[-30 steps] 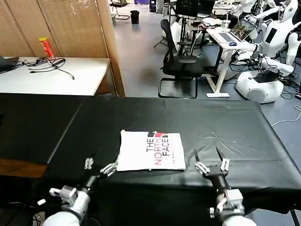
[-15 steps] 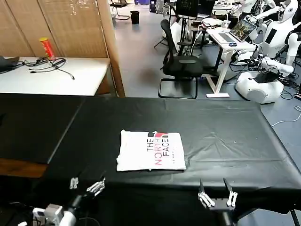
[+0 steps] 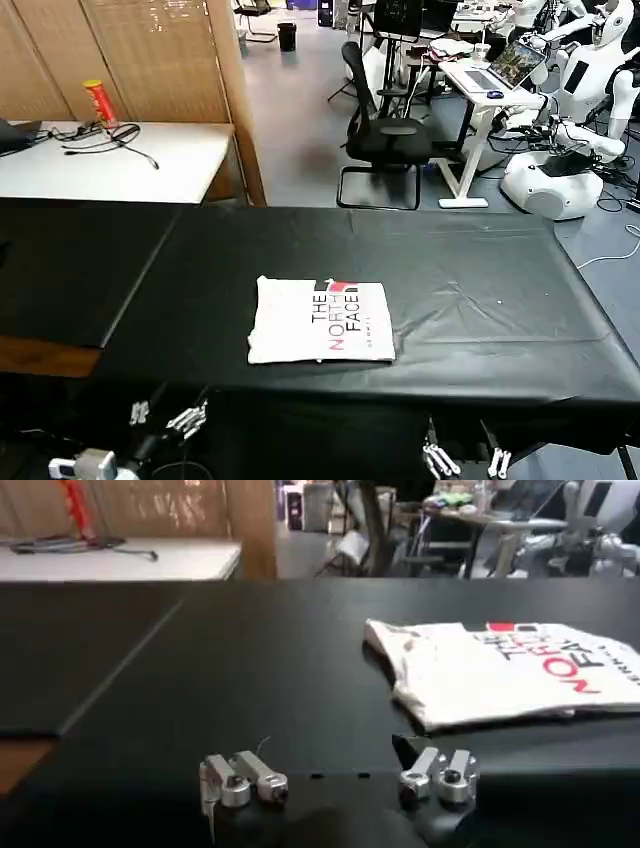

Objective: Fold and organize the clothes.

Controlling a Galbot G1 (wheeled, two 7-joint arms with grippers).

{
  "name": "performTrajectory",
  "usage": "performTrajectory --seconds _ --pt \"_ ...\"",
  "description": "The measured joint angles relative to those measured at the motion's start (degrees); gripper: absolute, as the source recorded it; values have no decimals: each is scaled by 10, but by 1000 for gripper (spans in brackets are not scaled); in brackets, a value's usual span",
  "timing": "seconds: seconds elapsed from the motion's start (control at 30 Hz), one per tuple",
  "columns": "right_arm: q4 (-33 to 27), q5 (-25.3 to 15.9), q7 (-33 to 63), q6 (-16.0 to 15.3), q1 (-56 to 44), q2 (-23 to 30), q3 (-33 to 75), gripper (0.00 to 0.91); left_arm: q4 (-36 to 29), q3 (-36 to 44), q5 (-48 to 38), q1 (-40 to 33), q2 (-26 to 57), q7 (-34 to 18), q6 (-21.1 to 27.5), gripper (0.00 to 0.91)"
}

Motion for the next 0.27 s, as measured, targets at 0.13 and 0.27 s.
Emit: performTrajectory --seconds 0.13,0.27 --pt "2 0 0 0 -2 0 -1 878 0 0 0 -1 0 1 0 878" --pt "3 0 -1 0 -4 0 -1 878 2 0 -1 -1 1 3 0 878"
